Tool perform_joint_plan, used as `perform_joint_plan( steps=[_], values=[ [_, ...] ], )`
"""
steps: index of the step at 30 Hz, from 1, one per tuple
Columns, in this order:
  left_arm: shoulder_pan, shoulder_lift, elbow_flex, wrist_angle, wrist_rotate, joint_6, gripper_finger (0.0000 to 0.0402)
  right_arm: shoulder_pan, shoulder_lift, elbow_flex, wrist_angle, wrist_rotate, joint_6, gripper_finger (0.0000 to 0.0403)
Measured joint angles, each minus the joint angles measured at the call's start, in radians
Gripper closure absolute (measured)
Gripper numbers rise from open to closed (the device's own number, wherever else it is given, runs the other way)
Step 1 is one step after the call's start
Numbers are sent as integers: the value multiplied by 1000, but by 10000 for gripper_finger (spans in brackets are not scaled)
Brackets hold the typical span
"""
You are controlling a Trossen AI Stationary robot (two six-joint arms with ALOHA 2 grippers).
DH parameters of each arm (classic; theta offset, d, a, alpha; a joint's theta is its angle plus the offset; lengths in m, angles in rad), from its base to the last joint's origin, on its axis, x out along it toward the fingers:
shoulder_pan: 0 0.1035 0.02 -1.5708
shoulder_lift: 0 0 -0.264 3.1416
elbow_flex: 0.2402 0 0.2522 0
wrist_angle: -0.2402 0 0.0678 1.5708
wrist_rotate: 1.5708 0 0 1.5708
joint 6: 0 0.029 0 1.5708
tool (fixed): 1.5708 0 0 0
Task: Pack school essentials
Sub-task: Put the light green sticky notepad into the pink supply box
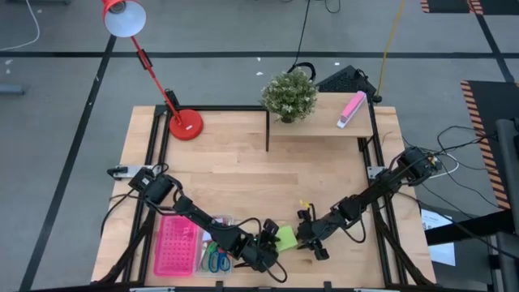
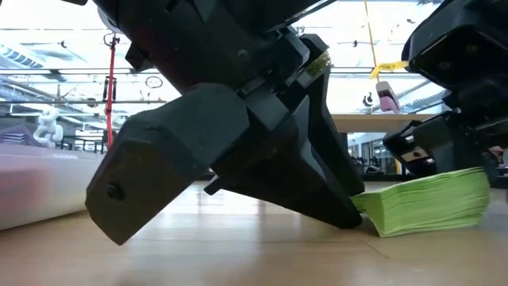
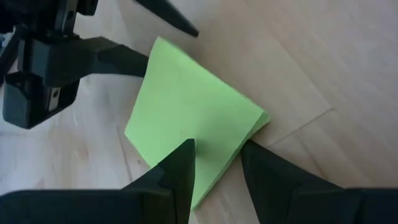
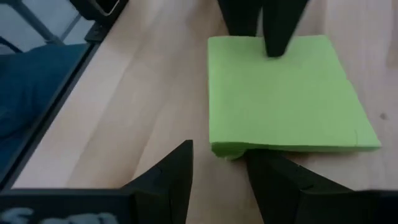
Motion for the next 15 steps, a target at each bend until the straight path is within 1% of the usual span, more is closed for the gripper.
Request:
perform_joint_plan(
  steps=[5,9,12,15],
  values=[
    [0,0,0,0,-1,-15,268,-27,0,0,1,-19,34,261],
    [0,0,0,0,-5,-14,273,-49,-1,0,4,-55,56,261],
    [0,1,0,0,-4,-15,296,-62,-1,0,3,-82,65,261],
    [-1,1,-1,-1,-4,-15,336,-75,-2,0,-4,-104,66,261]
  ],
)
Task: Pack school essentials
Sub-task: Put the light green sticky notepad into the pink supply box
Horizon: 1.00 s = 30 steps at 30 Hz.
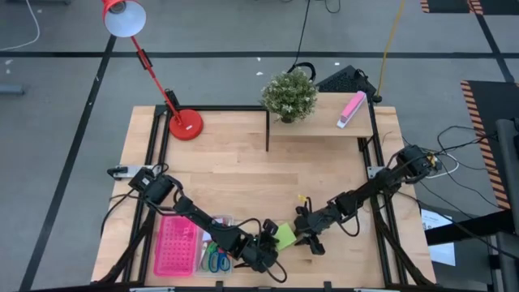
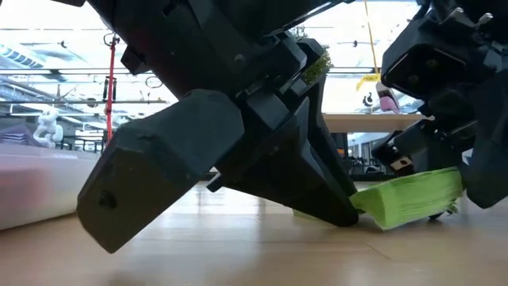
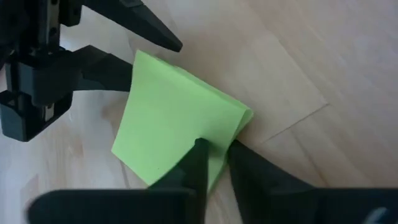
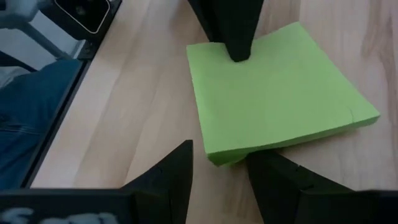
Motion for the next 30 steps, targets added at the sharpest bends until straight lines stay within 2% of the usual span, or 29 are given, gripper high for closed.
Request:
perform_joint_plan(
  steps=[4,8,11,15,19,22,26,30],
  values=[
    [0,-1,-1,-3,-9,1,388,-18,-6,0,-26,-38,0,261],
    [4,-23,-2,-2,-44,-31,386,-31,-71,2,-159,-30,0,261],
    [15,-63,-2,-12,-46,-124,389,-28,-164,2,-304,48,-20,256],
    [38,-121,0,-46,-39,-249,394,24,-295,2,-472,263,-86,231],
    [63,-167,0,-59,21,-314,390,104,-370,2,-477,498,-229,187],
    [86,-183,0,-62,78,-390,395,164,-375,-1,-422,619,-354,150],
    [105,-190,0,-68,102,-471,391,200,-350,2,-324,653,-448,122],
    [110,-190,0,-89,102,-499,387,213,-322,2,-328,652,-471,128]
  ],
)
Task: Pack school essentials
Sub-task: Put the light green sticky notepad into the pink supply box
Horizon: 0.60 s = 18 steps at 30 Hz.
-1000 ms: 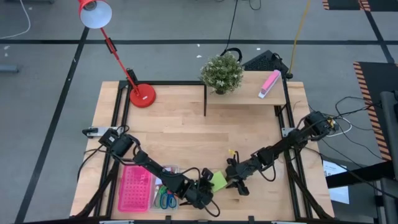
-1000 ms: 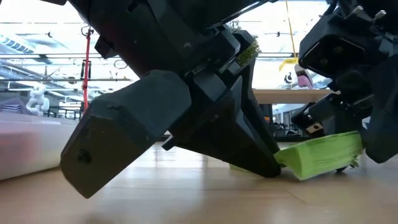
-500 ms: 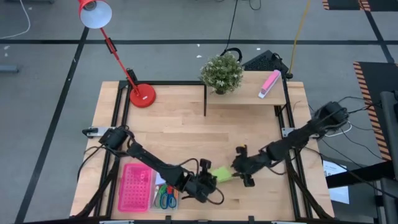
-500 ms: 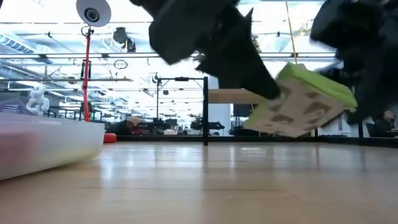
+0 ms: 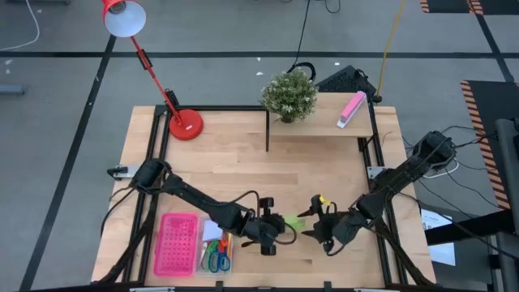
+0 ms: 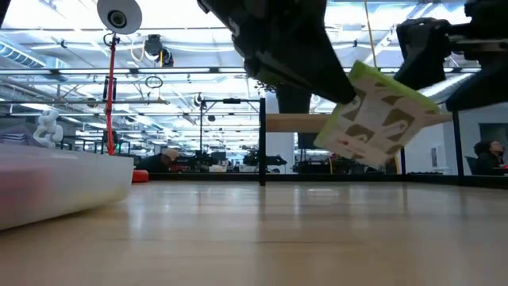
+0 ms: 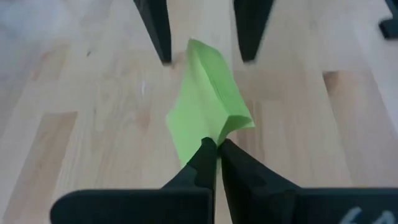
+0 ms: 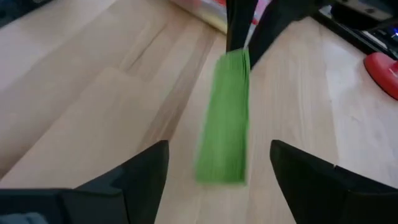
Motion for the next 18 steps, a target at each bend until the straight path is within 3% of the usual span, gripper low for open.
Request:
perform_joint_plan(
  steps=[4,13,18],
  values=[
    [-5,-13,0,-65,9,-23,396,4,-1,0,-4,0,3,141],
    [-2,-35,1,-6,34,-40,392,-17,51,0,160,1,-89,148],
    [-2,-35,1,-7,53,-45,390,-25,59,-1,177,7,-93,194]
  ],
)
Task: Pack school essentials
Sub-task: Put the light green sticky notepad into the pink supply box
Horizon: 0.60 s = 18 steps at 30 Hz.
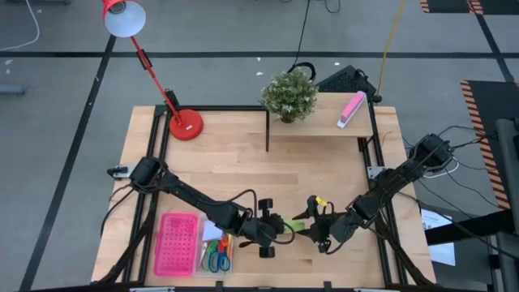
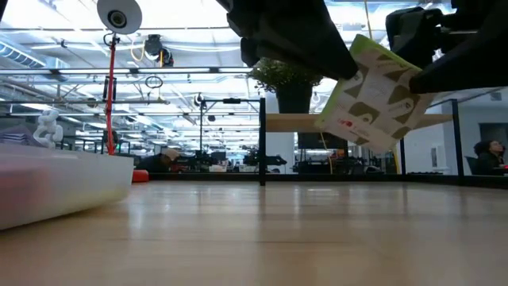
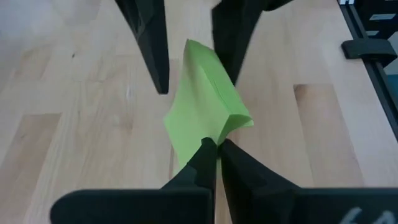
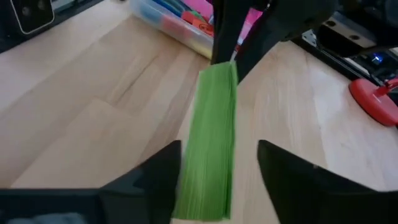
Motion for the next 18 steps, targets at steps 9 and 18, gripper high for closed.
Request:
perform_joint_plan(
  steps=[9,18],
  values=[
    [0,0,0,-3,9,3,392,0,0,0,-6,-2,-35,355],
    [-10,-42,-1,-100,-32,-54,272,-13,-22,0,-21,-7,4,381]
  ],
)
